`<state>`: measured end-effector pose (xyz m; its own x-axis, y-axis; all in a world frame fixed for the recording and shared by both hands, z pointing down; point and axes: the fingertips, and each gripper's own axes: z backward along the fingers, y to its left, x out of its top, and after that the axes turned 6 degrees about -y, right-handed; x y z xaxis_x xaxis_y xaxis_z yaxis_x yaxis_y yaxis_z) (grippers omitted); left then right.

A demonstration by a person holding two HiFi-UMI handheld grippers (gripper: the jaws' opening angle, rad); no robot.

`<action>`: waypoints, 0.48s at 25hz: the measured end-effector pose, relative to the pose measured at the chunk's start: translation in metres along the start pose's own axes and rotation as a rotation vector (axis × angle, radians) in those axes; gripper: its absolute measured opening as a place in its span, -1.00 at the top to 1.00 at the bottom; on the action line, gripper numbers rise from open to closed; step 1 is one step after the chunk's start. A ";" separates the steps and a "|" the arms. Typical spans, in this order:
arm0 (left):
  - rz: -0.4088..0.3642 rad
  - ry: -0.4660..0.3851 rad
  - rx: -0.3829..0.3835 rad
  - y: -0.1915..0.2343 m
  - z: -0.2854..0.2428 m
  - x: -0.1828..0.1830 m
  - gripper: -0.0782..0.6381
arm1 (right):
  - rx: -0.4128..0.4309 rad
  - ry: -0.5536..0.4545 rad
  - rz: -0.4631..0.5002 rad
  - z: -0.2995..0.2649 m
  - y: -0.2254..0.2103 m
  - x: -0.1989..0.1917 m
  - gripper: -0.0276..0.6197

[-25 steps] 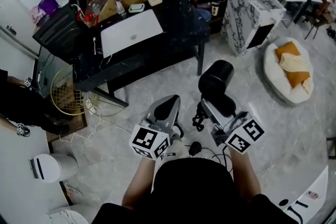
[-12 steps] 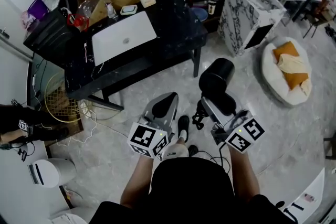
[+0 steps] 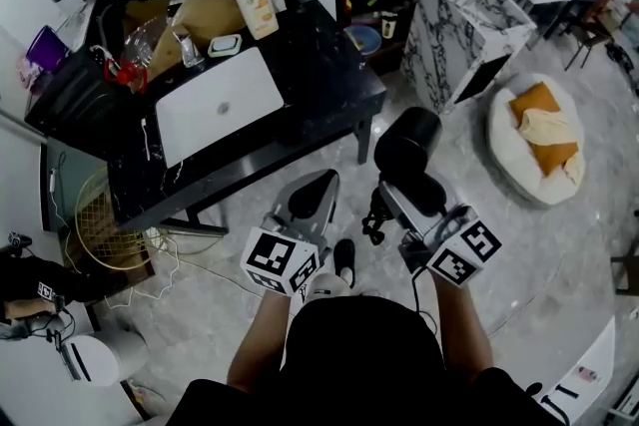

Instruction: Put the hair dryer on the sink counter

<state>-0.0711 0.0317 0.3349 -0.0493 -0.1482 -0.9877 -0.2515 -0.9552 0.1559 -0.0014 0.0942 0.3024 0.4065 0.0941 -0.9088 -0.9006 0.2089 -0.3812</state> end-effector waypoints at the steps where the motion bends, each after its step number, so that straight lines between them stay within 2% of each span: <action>1: -0.001 0.000 -0.006 0.005 -0.006 0.001 0.79 | -0.006 -0.001 0.000 -0.005 -0.005 0.001 0.28; 12: 0.010 0.005 -0.038 0.049 -0.039 0.005 0.79 | -0.048 -0.003 -0.003 -0.049 -0.033 0.000 0.28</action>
<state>-0.0463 -0.0258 0.3377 -0.0473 -0.1592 -0.9861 -0.2142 -0.9626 0.1656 0.0207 0.0392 0.3070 0.4092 0.0964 -0.9073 -0.9058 0.1624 -0.3913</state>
